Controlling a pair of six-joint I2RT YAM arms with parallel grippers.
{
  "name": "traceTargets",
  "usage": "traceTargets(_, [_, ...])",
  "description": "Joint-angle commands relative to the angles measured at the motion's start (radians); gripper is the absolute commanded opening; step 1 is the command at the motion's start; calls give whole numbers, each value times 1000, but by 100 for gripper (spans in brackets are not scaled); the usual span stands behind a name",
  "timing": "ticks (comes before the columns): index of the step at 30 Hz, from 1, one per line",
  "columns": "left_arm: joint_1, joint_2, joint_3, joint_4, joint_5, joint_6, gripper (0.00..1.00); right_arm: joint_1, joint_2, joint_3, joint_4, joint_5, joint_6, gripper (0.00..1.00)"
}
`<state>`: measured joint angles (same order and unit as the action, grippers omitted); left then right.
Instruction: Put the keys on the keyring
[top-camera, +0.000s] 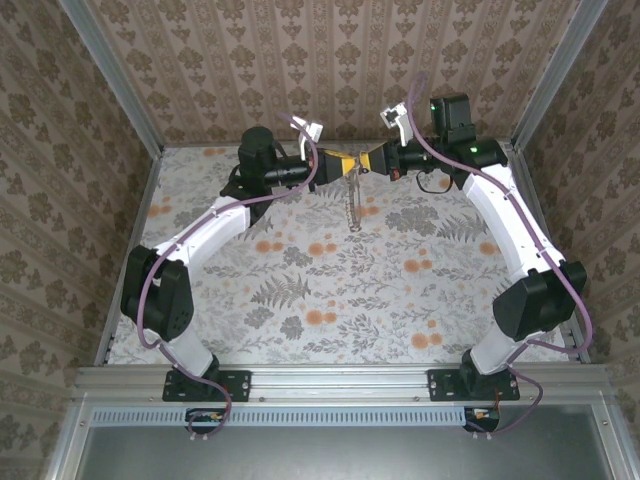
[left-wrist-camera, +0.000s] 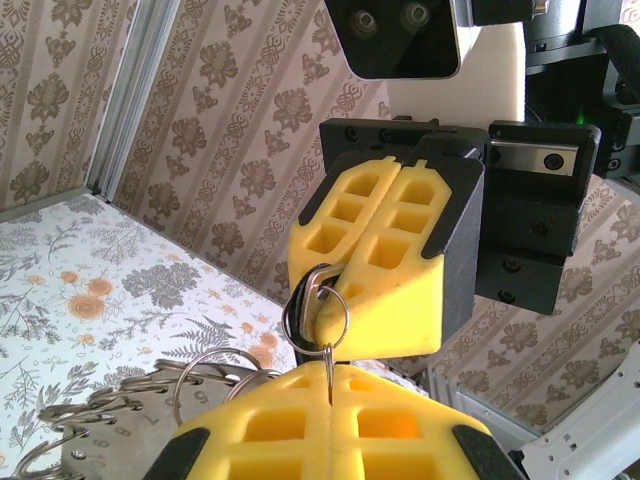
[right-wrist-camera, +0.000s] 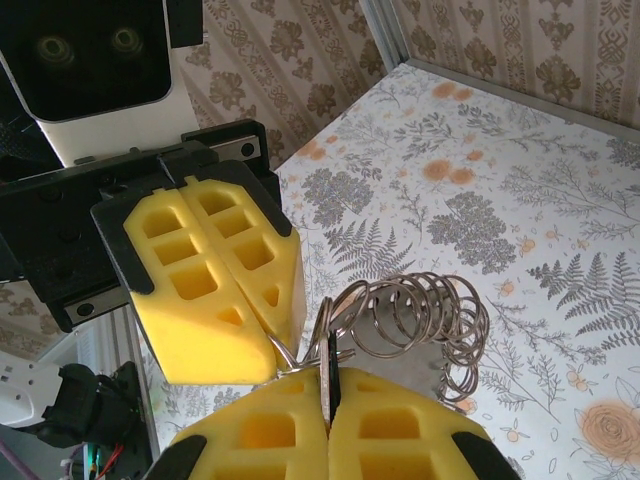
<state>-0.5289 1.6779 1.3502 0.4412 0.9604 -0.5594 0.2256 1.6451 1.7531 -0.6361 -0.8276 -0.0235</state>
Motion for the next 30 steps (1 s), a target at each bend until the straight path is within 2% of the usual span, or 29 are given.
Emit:
traceTargets(1, [-5, -40, 41, 19, 12, 26, 0, 3, -8, 0, -5, -8, -7, 0])
traceTargets(12, [-6, -39, 41, 19, 12, 25, 0, 2, -62, -115, 33, -5, 4, 0])
traceTargets(30, [-7, -42, 33, 20, 11, 27, 0, 2, -14, 26, 6, -34, 11, 0])
